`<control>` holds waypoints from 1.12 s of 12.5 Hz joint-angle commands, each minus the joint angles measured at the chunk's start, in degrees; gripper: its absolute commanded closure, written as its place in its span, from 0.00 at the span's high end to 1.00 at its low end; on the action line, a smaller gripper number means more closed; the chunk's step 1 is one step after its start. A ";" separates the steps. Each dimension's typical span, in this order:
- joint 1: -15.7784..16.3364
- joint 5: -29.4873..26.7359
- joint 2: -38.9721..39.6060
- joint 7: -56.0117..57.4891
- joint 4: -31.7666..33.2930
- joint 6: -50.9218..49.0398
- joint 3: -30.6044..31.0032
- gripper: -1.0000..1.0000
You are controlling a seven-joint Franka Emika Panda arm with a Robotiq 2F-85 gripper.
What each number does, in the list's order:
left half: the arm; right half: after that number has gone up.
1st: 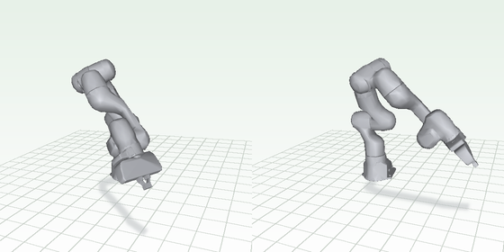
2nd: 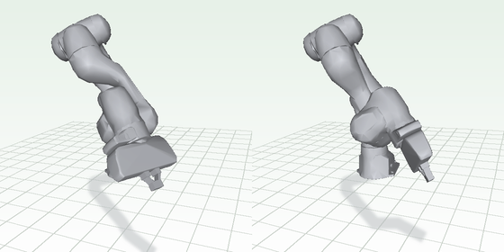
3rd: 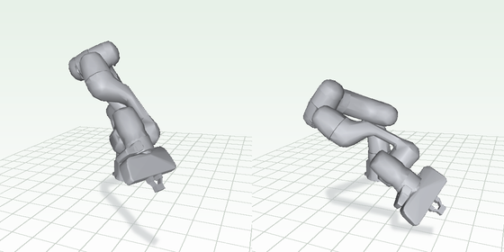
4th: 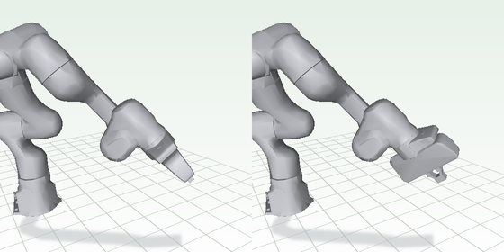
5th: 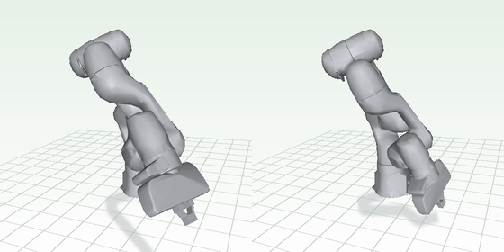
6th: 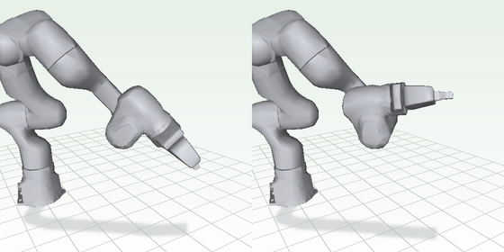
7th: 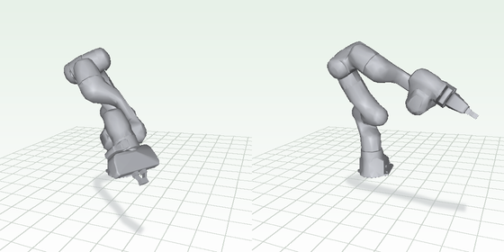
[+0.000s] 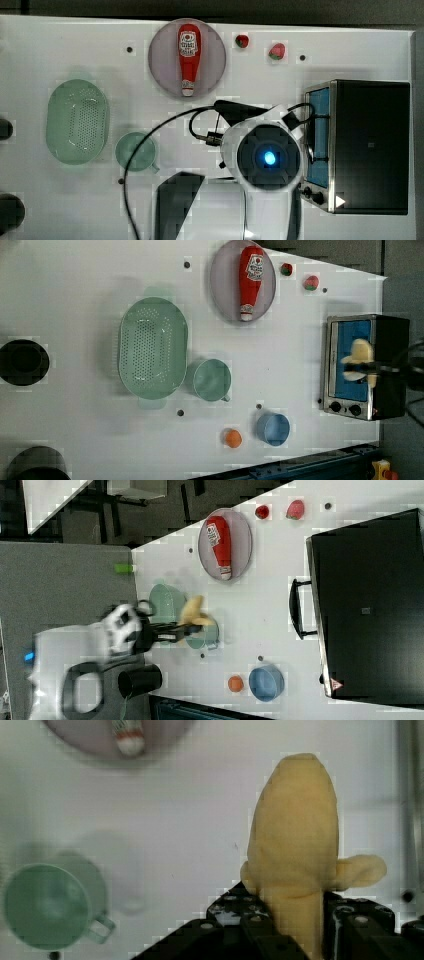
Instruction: Pick Banana and place it in mug.
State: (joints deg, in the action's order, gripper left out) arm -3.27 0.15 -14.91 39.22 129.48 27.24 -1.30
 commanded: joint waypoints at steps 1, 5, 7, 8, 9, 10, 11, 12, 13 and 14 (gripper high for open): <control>1.87 0.14 -2.56 0.28 -1.34 -4.36 3.27 0.25; 2.70 -2.53 -3.89 -13.93 -1.63 -9.30 10.67 0.25; 3.19 -5.42 -2.29 -21.62 -1.64 -9.08 14.82 0.25; 3.36 -6.62 -1.13 -25.41 -1.64 -9.06 16.84 0.25; 3.45 -6.96 0.26 -28.95 -1.59 -8.95 18.88 0.25; 3.48 -6.96 3.10 -34.56 -1.57 -6.55 21.90 0.25; 3.50 -6.96 5.09 -37.37 -1.54 -4.03 23.46 0.25; 3.51 -6.96 7.29 -39.62 -1.51 -1.27 24.75 0.25; 3.51 -6.96 9.66 -41.24 -1.50 1.13 25.65 0.25; 3.51 -6.96 12.18 -42.31 -1.49 3.16 26.24 0.25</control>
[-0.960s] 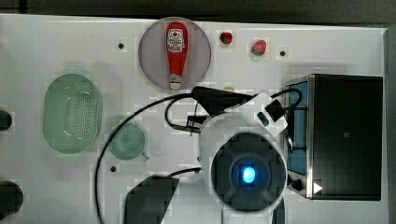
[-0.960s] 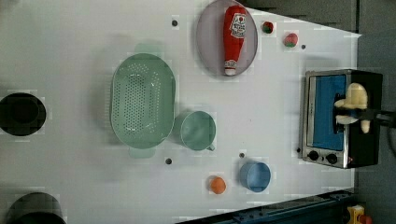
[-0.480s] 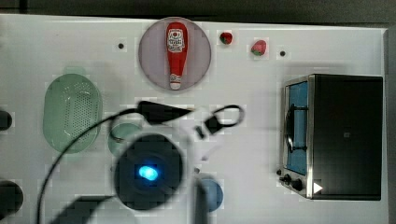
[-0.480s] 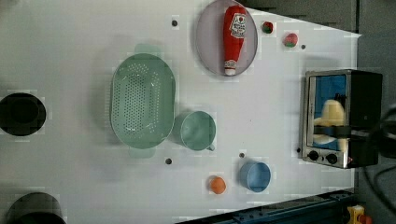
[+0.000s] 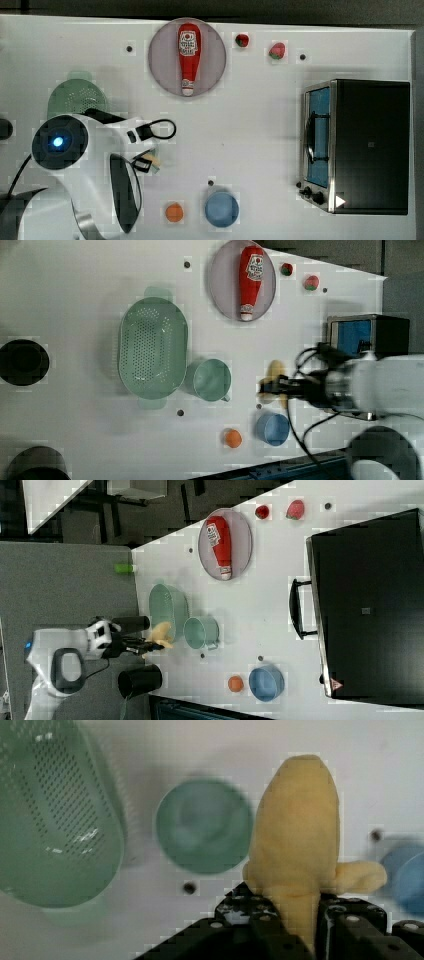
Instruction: Pick Banana and place it in mug.
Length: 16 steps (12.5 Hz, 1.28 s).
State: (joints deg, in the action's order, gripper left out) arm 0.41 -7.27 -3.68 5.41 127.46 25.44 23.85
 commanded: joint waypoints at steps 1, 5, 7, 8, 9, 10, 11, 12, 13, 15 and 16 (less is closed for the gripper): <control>-0.16 0.49 3.48 -9.25 0.52 6.67 1.42 0.25; -0.12 2.58 12.15 -10.84 0.60 15.61 1.89 0.25; -0.06 4.59 14.70 -12.30 0.97 18.26 1.91 0.25; -0.03 5.51 15.35 -14.26 1.40 19.16 1.93 0.29; 0.09 5.94 15.55 -16.36 1.65 20.63 2.02 0.39; 0.36 6.05 15.55 -18.42 2.38 20.75 2.06 0.50; 0.67 6.06 15.55 -20.03 3.19 20.84 2.06 0.61; 0.72 6.27 15.56 -20.99 3.55 21.12 2.05 0.72; 0.72 6.71 15.52 -21.00 3.52 22.16 1.98 0.83; 0.73 6.72 15.46 -21.01 3.49 23.97 2.07 1.00; 0.72 6.66 15.21 -21.01 3.42 24.68 2.04 1.00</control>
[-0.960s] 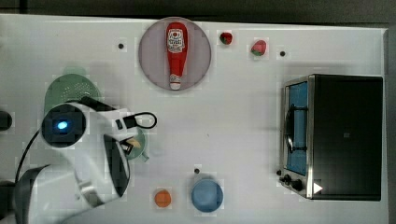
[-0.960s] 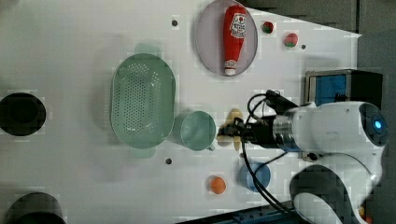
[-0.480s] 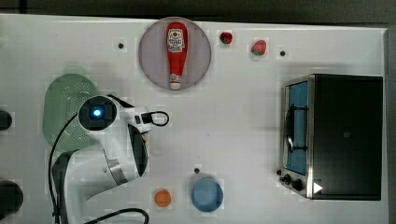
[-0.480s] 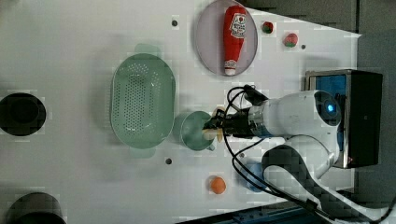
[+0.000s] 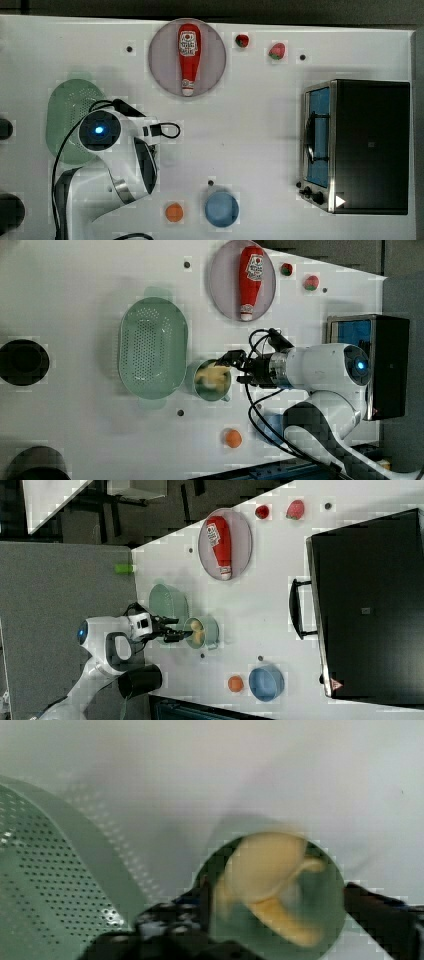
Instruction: Pick Banana and place it in mug.
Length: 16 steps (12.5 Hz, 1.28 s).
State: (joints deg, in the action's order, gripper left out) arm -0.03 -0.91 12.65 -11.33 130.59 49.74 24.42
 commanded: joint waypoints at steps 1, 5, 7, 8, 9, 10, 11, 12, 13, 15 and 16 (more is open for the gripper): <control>1.11 0.21 -1.90 -4.44 0.24 0.55 1.27 1.00; -0.17 0.12 -10.80 -4.71 -1.57 -2.39 -1.23 1.00; -0.76 0.20 -16.17 -2.56 -3.38 -9.47 -4.60 1.00; -0.86 0.14 -18.58 -1.40 -4.72 -13.64 -6.60 1.00; -0.96 0.14 -20.81 -1.15 -6.34 -18.37 -8.94 1.00; -1.06 0.18 -22.60 -1.04 -8.08 -22.60 -11.30 1.00; -1.13 0.18 -24.08 -0.94 -9.84 -26.67 -13.72 1.00; -1.17 0.18 -25.11 -0.95 -11.68 -30.21 -15.87 1.00; -1.21 0.18 -25.68 -0.87 -13.60 -33.03 -17.86 1.00; -1.26 0.20 -25.70 2.46 -17.90 -39.18 -21.45 1.00; -1.32 0.19 -25.69 3.52 -19.24 -42.14 -22.91 1.00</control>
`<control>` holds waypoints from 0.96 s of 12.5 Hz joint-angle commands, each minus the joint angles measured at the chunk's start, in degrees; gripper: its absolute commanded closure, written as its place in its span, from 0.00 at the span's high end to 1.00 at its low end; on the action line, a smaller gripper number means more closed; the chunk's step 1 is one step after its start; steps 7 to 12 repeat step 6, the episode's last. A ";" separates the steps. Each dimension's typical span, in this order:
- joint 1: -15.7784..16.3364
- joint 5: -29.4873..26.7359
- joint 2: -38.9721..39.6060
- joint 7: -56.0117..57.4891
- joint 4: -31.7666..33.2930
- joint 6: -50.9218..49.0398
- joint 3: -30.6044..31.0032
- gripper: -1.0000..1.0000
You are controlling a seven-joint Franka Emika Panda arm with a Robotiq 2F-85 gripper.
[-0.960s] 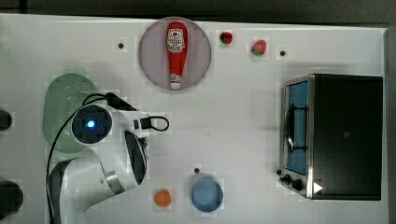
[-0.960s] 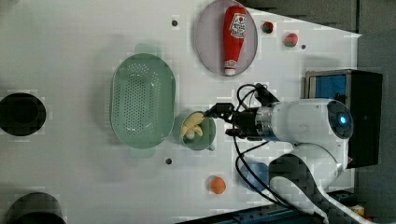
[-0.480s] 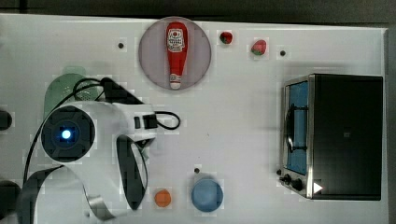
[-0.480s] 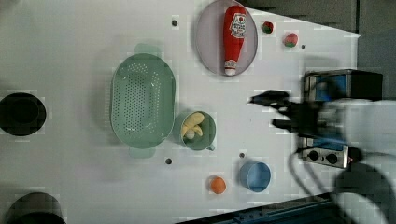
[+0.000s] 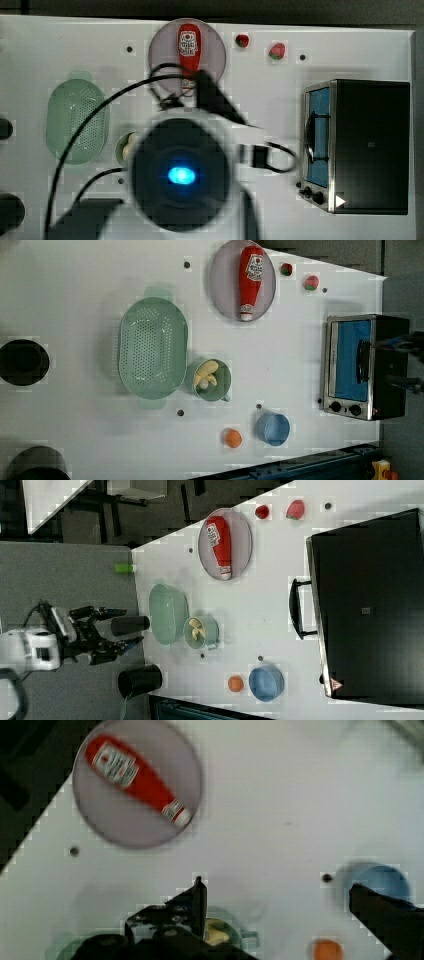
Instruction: Pick Banana and place it in mug.
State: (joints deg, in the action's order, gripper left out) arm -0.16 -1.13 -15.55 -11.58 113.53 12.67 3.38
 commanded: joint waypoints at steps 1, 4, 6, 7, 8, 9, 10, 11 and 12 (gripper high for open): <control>-1.21 0.43 2.53 4.10 -3.34 -5.90 -3.22 1.00; -1.24 2.18 2.49 8.00 -4.43 -7.56 -6.15 1.00; -1.25 2.23 2.76 9.31 -4.32 -7.85 -6.36 1.00; -1.25 2.23 2.76 9.31 -4.32 -7.85 -6.36 1.00; -1.25 2.23 2.76 9.31 -4.32 -7.85 -6.36 1.00; -1.25 2.23 2.76 9.31 -4.32 -7.85 -6.36 1.00; -1.25 2.23 2.76 9.31 -4.32 -7.85 -6.36 1.00; -1.25 2.23 2.76 9.31 -4.32 -7.85 -6.36 1.00; -1.25 2.23 2.76 9.31 -4.32 -7.85 -6.36 1.00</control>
